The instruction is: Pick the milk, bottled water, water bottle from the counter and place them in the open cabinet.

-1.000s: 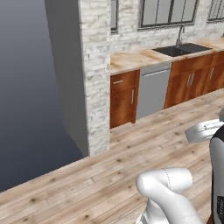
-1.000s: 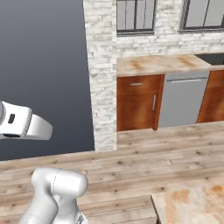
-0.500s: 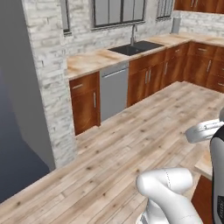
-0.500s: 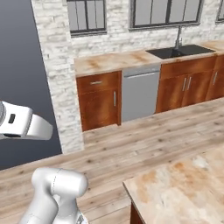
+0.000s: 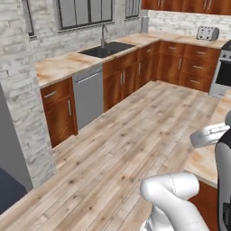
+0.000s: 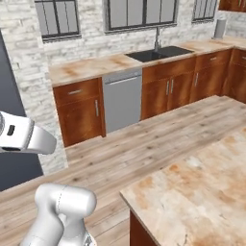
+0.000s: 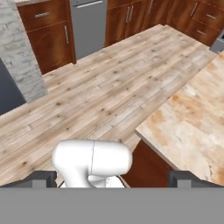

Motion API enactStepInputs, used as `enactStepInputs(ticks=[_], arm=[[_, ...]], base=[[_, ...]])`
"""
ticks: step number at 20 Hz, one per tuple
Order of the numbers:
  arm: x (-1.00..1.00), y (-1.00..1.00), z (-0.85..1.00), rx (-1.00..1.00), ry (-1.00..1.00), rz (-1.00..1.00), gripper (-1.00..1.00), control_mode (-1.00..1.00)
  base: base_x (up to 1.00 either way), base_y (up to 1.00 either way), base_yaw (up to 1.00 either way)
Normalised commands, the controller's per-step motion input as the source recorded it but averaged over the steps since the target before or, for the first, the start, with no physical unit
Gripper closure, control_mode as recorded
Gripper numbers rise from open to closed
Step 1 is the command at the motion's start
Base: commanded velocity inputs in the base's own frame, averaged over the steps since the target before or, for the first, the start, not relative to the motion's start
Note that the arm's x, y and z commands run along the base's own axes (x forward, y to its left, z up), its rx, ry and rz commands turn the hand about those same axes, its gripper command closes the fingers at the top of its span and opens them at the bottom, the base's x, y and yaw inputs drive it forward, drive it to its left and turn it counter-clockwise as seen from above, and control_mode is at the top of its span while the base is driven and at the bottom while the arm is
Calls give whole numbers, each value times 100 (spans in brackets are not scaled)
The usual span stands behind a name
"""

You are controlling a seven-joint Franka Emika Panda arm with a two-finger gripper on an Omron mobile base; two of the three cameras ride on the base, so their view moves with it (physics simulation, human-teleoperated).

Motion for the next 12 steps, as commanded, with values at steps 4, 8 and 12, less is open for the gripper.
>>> enactStepInputs(ticks=[4,8,12], arm=[[0,0,0,0,0,0,-100,100],[0,0,0,0,0,0,-100,100],[0,0,0,0,0,0,-100,100]], base=[[-2,-32,-33],[-5,-6,-21],[-2,15,-15]])
